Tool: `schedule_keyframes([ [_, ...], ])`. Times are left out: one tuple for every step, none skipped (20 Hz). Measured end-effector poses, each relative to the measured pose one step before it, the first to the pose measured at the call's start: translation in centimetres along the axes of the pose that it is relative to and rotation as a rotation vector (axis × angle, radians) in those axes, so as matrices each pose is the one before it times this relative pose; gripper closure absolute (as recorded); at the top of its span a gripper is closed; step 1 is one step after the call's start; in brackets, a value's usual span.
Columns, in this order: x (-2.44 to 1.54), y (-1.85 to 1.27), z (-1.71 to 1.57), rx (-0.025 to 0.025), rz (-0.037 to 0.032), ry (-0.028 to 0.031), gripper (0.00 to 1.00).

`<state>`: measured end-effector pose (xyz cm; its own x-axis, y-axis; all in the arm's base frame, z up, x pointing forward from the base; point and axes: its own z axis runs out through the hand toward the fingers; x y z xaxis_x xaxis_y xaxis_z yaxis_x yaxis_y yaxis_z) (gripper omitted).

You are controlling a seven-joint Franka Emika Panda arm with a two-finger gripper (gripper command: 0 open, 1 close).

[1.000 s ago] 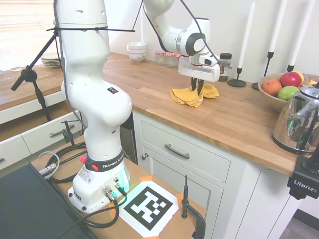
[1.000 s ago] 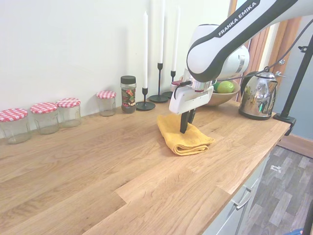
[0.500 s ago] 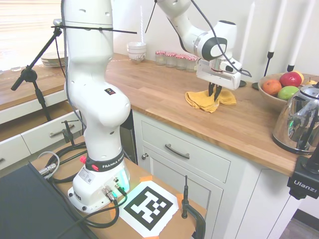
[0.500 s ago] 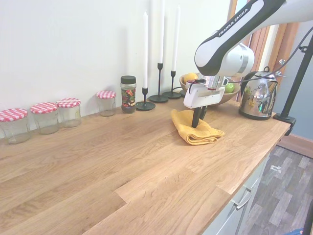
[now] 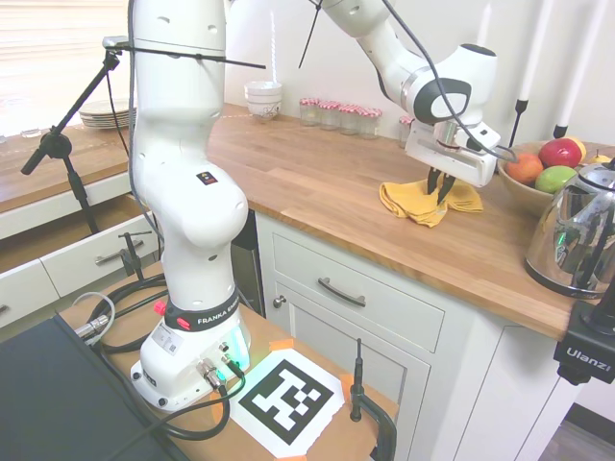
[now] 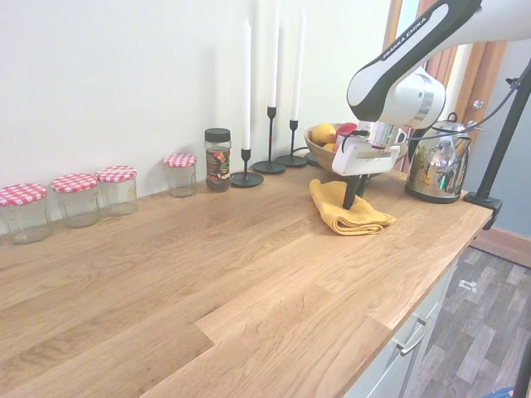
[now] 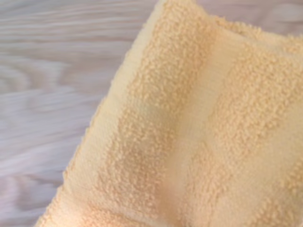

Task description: Wipe the counter

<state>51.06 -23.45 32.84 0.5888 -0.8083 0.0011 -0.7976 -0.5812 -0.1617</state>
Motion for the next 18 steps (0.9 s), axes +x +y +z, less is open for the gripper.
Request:
schedule_keyframes([
  [0.189, 0.241, -0.067, -0.00048, 0.00384, 0.00064, 1.0],
  [0.17, 0.212, -0.054, -0.00056, 0.00351, 0.00048, 1.0],
  [0.146, 0.177, -0.05, -0.00083, 0.00312, -0.00043, 1.0],
  [0.085, 0.125, -0.04, -0.00206, 0.00212, -0.0037, 0.0],
  [0.041, 0.07, -0.051, -0.00399, -0.00039, -0.00617, 0.0],
  [0.0, 0.025, -0.027, -0.00345, -0.00158, -0.00449, 0.0],
  [-0.012, -0.005, -0.005, -0.0014, -0.00094, -0.00153, 0.0],
  [-0.016, -0.016, -0.014, -0.00085, 0.00065, -0.00059, 0.0],
  [-0.042, -0.055, -0.023, -0.00117, 0.00139, -0.00119, 0.0],
  [-0.067, -0.083, -0.037, -0.0009, 0.00082, -0.00127, 0.0],
  [-0.068, -0.102, -0.061, -0.00089, 0.00001, 0.0002, 0.0],
  [-0.085, -0.152, -0.075, -0.0015, -0.00037, 0.00144, 0.0],
  [-0.111, -0.203, -0.081, -0.00152, 0.00035, 0.00181, 0.0],
  [-0.113, -0.207, -0.098, -0.00105, 0.00006, 0.00199, 0.0],
  [-0.099, -0.184, -0.122, -0.00091, 0.00023, 0.0024, 0.0],
  [-0.071, -0.134, -0.136, -0.00324, 0.001, 0.00367, 0.0],
  [-0.047, -0.095, -0.164, -0.00313, 0.00244, 0.0043, 0.0],
  [-0.037, -0.082, -0.213, -0.00072, 0.00363, 0.00417, 0.0],
])
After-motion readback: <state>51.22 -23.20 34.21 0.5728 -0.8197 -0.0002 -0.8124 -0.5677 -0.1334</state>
